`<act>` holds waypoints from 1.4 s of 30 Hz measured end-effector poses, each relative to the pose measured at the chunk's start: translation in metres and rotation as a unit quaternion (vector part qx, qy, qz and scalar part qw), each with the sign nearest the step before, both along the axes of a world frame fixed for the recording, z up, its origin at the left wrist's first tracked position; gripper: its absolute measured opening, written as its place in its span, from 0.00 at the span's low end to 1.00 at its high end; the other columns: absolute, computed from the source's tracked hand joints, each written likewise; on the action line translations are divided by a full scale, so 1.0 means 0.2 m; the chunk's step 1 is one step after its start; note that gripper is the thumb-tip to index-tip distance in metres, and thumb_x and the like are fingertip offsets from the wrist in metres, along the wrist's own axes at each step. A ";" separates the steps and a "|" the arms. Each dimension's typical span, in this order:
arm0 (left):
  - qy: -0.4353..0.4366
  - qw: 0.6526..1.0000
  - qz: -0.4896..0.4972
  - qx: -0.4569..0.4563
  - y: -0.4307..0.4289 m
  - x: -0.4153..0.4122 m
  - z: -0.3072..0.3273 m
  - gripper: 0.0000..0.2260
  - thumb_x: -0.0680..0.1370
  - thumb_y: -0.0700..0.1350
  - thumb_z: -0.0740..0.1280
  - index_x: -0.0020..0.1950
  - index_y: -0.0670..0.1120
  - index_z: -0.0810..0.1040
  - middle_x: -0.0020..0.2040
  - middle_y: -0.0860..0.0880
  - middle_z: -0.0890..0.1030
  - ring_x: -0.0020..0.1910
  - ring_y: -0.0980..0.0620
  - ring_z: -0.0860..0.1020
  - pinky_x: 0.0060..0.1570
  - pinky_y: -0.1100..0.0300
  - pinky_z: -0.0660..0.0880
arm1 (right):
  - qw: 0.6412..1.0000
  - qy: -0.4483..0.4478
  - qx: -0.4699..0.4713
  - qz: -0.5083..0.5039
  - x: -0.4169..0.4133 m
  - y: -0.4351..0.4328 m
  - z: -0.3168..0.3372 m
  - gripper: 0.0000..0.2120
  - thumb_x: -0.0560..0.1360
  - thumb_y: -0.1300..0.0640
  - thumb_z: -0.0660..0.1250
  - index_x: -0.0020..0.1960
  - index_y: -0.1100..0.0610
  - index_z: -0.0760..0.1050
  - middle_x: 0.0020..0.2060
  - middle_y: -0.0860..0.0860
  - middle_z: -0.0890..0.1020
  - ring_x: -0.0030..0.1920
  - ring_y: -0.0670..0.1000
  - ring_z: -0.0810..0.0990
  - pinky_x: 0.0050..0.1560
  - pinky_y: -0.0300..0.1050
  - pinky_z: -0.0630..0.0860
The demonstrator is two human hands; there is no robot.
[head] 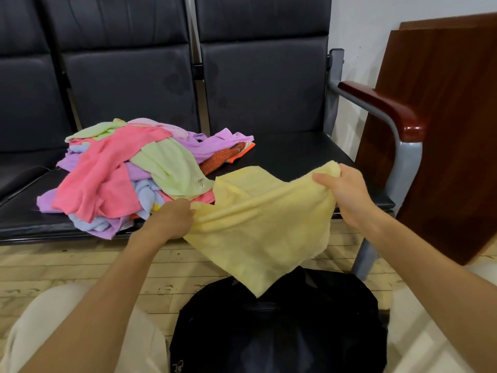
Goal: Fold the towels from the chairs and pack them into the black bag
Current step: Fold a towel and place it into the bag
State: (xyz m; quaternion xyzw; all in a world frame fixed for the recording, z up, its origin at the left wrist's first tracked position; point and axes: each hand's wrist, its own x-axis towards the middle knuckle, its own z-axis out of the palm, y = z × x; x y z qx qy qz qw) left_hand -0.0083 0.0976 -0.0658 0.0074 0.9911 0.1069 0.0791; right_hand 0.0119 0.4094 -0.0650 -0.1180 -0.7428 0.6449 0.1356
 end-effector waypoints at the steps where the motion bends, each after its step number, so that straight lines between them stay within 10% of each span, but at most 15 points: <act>1: -0.008 1.000 0.003 -0.012 0.00 0.00 0.00 0.14 0.84 0.47 0.52 0.59 0.38 0.69 0.59 0.41 0.74 0.56 0.44 0.73 0.49 0.58 0.65 | 1.000 0.008 0.017 -0.007 0.00 0.00 0.00 0.14 0.75 0.56 0.70 0.60 0.54 0.74 0.52 0.51 0.79 0.52 0.51 0.79 0.49 0.49 0.78; 6: 0.027 0.998 0.003 0.059 0.06 0.02 0.04 0.19 0.84 0.48 0.52 0.70 0.38 0.66 0.70 0.40 0.69 0.67 0.42 0.68 0.58 0.57 0.64 | 0.996 -0.050 -0.036 0.059 0.00 0.01 0.03 0.21 0.72 0.56 0.74 0.63 0.53 0.74 0.55 0.52 0.80 0.55 0.54 0.81 0.51 0.51 0.79; 11: 0.035 0.963 0.006 0.266 0.08 0.02 0.05 0.16 0.83 0.50 0.55 0.55 0.37 0.73 0.50 0.42 0.75 0.50 0.46 0.73 0.52 0.52 0.70 | 0.959 -0.085 -0.032 0.267 0.08 0.01 0.12 0.18 0.77 0.61 0.65 0.63 0.44 0.77 0.52 0.55 0.84 0.51 0.54 0.84 0.48 0.49 0.80; 19: -0.087 0.776 0.029 0.624 0.10 0.12 0.17 0.13 0.81 0.49 0.60 0.54 0.43 0.80 0.47 0.47 0.84 0.44 0.53 0.82 0.41 0.62 0.80 | 0.893 0.055 -0.208 0.396 0.12 0.03 0.12 0.10 0.61 0.50 0.79 0.39 0.51 0.83 0.38 0.48 0.84 0.40 0.47 0.83 0.42 0.42 0.80; 24: -0.083 0.719 0.049 0.688 0.10 0.12 0.20 0.11 0.80 0.49 0.63 0.54 0.43 0.79 0.50 0.42 0.83 0.49 0.48 0.82 0.50 0.55 0.80 | 0.923 0.070 -0.267 0.268 0.10 0.01 0.11 0.10 0.74 0.60 0.62 0.45 0.51 0.81 0.39 0.47 0.83 0.41 0.46 0.83 0.41 0.41 0.80; 30: -0.051 0.737 0.140 0.659 0.09 0.06 0.14 0.11 0.78 0.42 0.66 0.57 0.38 0.78 0.50 0.43 0.81 0.47 0.48 0.79 0.45 0.56 0.76 | 0.972 0.004 -0.202 0.116 0.07 0.01 0.08 0.10 0.79 0.60 0.63 0.56 0.50 0.79 0.55 0.51 0.83 0.55 0.52 0.82 0.52 0.49 0.78; 37: 0.028 0.933 -0.008 0.359 0.02 0.04 0.13 0.27 0.71 0.32 0.70 0.63 0.46 0.62 0.53 0.45 0.71 0.50 0.48 0.72 0.47 0.56 0.72 | 0.997 0.014 -0.075 0.028 0.06 0.02 0.10 0.10 0.79 0.61 0.63 0.51 0.51 0.82 0.53 0.52 0.83 0.55 0.53 0.81 0.52 0.49 0.78; 42: 0.087 0.972 -0.059 0.209 0.01 0.01 0.09 0.21 0.78 0.35 0.61 0.70 0.41 0.61 0.51 0.47 0.70 0.48 0.51 0.69 0.32 0.66 0.62 | 0.998 0.053 0.037 0.009 0.05 0.00 0.09 0.11 0.79 0.61 0.64 0.46 0.49 0.83 0.50 0.49 0.82 0.57 0.51 0.78 0.59 0.53 0.75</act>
